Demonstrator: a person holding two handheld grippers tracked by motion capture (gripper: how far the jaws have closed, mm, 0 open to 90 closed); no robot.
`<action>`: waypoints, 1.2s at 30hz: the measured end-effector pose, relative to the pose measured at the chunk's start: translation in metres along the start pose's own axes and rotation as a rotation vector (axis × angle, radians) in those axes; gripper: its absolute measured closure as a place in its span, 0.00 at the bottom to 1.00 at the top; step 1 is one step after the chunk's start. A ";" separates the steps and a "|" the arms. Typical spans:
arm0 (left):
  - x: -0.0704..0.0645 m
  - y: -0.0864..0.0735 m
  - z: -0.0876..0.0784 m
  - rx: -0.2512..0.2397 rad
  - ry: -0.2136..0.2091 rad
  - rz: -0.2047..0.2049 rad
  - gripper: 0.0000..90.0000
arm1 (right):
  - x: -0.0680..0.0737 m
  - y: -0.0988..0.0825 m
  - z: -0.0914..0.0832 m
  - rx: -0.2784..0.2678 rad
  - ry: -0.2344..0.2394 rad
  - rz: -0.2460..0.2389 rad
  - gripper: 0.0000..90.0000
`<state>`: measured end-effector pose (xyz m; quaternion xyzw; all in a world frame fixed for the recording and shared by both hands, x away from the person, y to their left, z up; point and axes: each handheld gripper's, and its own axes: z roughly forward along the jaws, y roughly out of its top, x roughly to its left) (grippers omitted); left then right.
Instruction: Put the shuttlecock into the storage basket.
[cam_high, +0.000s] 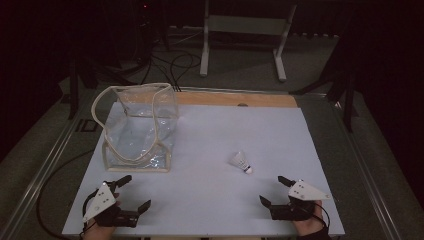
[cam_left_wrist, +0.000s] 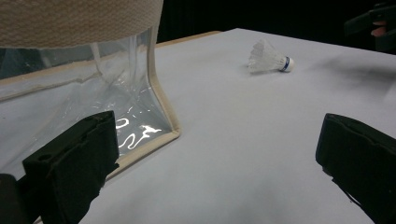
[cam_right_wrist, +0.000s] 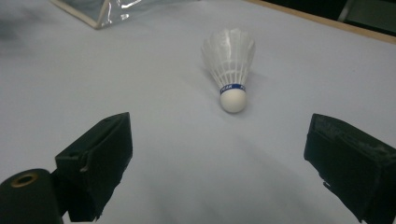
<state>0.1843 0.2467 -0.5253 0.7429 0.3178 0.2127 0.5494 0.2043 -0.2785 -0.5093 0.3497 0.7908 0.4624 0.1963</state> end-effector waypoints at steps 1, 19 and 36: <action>0.000 0.000 0.000 0.000 0.000 0.000 0.01 | 0.000 0.000 0.000 0.000 0.000 0.000 0.09; 0.000 -0.001 0.001 0.009 -0.003 -0.005 0.01 | -0.004 0.035 -0.027 -0.034 -0.034 0.033 0.09; -0.002 0.000 -0.001 0.006 -0.005 0.003 0.01 | -0.012 0.080 -0.028 -0.008 -0.025 -0.020 0.08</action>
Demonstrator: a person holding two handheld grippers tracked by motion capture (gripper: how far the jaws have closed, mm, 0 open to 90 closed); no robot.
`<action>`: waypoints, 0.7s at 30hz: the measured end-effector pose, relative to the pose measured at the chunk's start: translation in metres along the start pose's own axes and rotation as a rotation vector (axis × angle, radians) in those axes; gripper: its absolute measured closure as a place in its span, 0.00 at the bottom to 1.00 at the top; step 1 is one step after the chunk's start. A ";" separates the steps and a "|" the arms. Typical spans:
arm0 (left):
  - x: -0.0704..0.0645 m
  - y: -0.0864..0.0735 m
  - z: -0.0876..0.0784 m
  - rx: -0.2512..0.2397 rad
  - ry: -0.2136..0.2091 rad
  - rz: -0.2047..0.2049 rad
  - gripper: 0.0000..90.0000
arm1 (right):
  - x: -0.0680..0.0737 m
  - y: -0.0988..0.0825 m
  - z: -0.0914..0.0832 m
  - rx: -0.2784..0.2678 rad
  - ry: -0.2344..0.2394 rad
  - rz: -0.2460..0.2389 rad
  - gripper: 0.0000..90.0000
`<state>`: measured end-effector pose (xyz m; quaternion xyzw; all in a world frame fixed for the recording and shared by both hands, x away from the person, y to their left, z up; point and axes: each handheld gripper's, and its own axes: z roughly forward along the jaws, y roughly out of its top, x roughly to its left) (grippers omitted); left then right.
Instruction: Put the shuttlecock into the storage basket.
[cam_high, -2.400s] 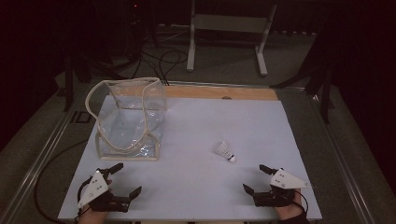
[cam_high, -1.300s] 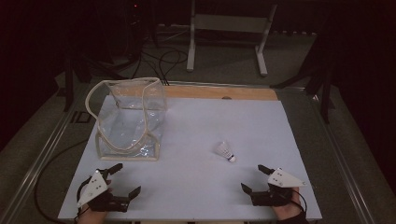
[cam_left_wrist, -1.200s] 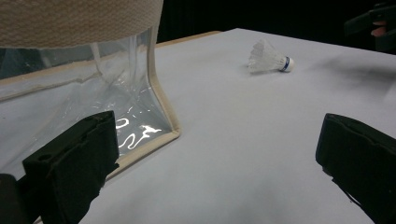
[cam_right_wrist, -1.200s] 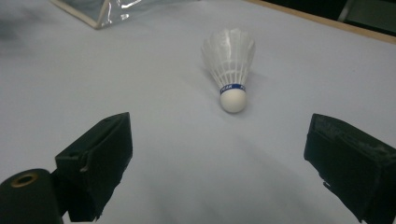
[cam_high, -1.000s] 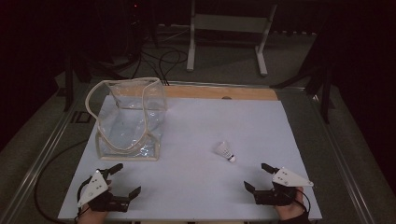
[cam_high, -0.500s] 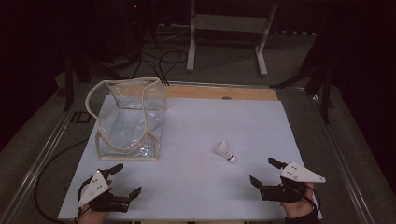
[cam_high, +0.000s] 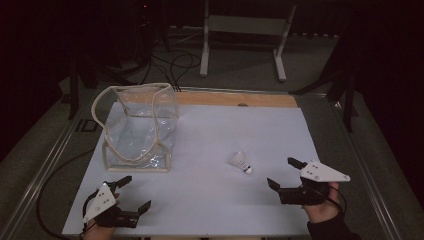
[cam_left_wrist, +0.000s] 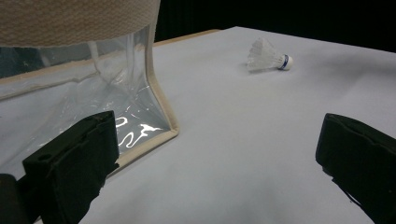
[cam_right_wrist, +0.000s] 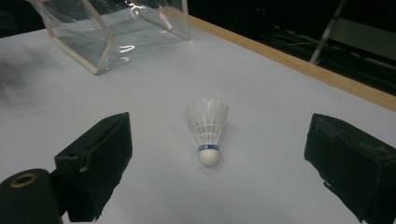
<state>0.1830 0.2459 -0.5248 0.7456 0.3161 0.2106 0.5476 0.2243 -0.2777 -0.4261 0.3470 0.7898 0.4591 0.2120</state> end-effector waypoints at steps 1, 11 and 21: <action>0.000 0.000 0.000 -0.003 -0.004 -0.003 0.01 | -0.002 0.002 0.000 -0.003 -0.004 -0.005 0.08; -0.001 0.000 0.000 -0.002 -0.006 0.005 0.01 | -0.011 0.017 0.010 0.031 0.006 0.000 0.08; -0.001 0.000 0.000 -0.001 -0.006 0.003 0.01 | -0.013 0.032 0.022 0.071 0.024 -0.023 0.08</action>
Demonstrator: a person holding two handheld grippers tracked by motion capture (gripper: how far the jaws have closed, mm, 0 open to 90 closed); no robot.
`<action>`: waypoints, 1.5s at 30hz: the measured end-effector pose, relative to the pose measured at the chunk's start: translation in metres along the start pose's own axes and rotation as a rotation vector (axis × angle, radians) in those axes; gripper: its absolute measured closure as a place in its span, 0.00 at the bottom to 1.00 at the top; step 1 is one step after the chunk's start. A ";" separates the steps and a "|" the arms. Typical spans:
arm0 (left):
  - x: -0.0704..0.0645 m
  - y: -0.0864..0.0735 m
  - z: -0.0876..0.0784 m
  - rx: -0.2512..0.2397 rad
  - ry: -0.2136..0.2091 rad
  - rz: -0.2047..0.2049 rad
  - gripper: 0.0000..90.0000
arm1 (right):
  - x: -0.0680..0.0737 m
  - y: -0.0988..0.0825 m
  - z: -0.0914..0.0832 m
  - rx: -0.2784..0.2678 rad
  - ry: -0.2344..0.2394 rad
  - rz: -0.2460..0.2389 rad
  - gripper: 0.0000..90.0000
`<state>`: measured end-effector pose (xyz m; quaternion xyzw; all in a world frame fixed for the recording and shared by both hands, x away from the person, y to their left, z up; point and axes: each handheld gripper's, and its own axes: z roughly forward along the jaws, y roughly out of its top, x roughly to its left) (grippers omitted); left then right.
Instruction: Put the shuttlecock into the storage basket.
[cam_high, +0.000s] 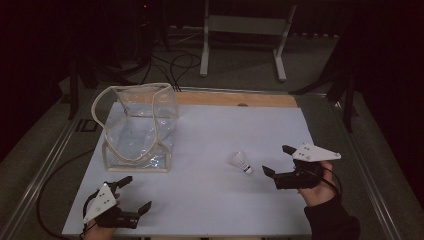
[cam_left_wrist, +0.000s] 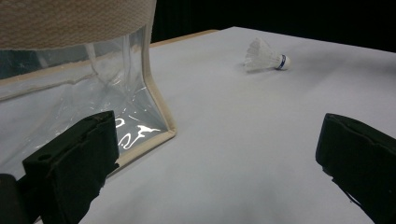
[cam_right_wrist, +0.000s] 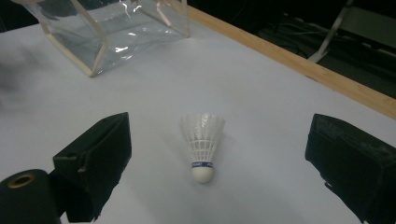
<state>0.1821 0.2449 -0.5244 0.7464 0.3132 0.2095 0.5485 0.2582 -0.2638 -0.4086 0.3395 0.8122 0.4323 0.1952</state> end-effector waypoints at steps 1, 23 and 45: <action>0.000 0.000 0.000 -0.001 0.000 -0.001 0.01 | 0.000 0.002 0.001 0.005 -0.001 -0.001 0.08; 0.000 0.000 0.000 0.002 -0.002 0.002 0.01 | -0.005 0.023 0.031 0.162 0.046 -0.004 0.08; 0.000 0.000 0.000 0.001 -0.006 0.000 0.01 | -0.010 0.019 0.063 0.351 0.077 0.021 0.08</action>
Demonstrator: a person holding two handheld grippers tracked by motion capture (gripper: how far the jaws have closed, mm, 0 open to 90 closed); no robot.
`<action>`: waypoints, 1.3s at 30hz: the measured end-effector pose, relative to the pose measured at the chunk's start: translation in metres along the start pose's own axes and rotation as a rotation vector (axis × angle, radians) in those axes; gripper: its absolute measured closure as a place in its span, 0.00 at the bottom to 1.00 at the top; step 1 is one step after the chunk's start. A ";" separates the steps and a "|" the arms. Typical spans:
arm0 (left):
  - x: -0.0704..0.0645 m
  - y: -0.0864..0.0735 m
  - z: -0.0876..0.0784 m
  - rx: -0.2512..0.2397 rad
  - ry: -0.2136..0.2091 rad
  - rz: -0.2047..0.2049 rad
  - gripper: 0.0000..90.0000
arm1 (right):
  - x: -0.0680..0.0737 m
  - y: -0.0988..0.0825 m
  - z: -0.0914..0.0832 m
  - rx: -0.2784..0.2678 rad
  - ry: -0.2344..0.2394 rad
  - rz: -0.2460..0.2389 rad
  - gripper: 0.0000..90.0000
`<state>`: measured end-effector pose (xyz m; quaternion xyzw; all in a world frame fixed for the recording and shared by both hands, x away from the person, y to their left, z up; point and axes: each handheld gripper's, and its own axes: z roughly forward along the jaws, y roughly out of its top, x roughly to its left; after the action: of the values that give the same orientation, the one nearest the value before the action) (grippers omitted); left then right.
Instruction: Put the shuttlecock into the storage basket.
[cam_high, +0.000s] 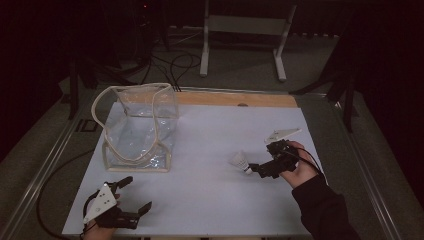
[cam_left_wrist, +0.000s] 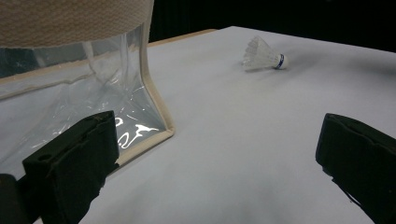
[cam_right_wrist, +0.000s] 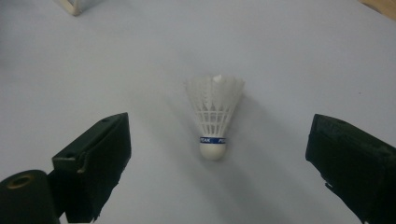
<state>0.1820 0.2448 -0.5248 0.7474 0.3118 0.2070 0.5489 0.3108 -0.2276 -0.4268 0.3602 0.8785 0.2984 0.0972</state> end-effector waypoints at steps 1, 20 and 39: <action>0.000 0.000 0.000 0.000 0.000 -0.001 0.01 | 0.000 0.000 0.002 0.012 0.004 0.000 0.08; 0.000 -0.001 0.000 0.000 -0.002 -0.004 0.01 | -0.003 0.004 0.023 0.130 0.051 0.001 0.08; 0.001 -0.001 0.000 -0.004 -0.007 -0.011 0.01 | 0.001 0.009 0.044 0.256 0.007 -0.044 0.08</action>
<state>0.1823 0.2455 -0.5255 0.7453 0.3134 0.2020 0.5527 0.3326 -0.2020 -0.4569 0.3493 0.9174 0.1828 0.0540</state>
